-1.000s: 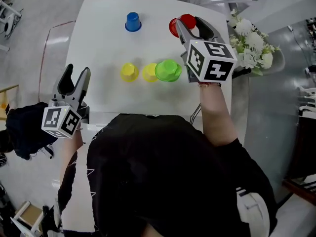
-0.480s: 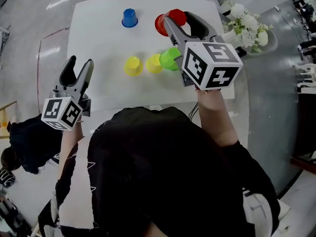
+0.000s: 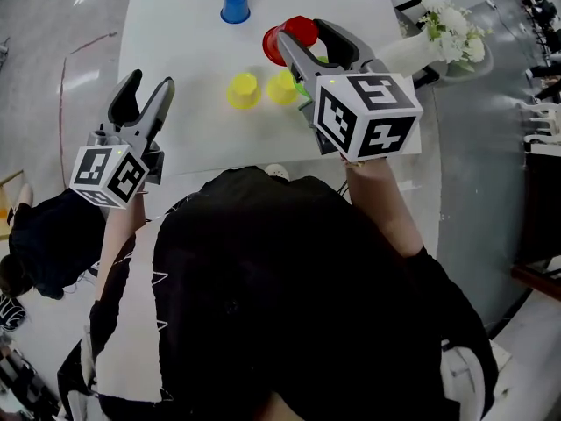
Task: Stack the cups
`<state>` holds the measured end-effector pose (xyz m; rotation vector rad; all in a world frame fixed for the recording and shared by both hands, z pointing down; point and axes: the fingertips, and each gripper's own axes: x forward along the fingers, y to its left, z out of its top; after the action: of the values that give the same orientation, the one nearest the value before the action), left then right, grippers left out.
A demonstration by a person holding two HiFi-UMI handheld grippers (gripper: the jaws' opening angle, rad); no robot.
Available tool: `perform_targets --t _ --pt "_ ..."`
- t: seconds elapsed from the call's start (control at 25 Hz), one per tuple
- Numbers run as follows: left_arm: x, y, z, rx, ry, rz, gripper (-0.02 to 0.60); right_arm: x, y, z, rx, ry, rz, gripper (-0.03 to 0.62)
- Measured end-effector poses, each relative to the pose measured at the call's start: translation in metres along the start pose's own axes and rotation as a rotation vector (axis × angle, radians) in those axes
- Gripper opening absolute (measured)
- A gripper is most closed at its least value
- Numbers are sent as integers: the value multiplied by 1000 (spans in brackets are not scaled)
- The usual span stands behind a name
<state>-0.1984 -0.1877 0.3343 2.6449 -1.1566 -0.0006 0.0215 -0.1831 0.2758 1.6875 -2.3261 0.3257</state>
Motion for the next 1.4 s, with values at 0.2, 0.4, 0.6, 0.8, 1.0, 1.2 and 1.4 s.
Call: perform_targets --t 0.2,0.4,0.6,0.8,1.0,1.2,1.4 --pt "0 2 -3 -6 4 -11 285 2 12 -16 1 35 10 221" --pt "1 3 -4 -6 7 -17 285 5 19 -33 -5 76 23 221" --pt "3 6 -8 -5 11 -21 285 10 25 -51 -27 110 27 221" --pt "1 9 -11 -9 19 -18 285 13 30 -68 -37 145 30 221" --pt "2 10 -11 -8 20 -19 285 15 30 -76 -36 162 30 221" --pt "2 9 -13 -8 24 -23 285 18 30 -83 -41 172 30 221" --pt "1 11 -13 -7 24 -19 285 20 30 -85 -41 175 29 221"
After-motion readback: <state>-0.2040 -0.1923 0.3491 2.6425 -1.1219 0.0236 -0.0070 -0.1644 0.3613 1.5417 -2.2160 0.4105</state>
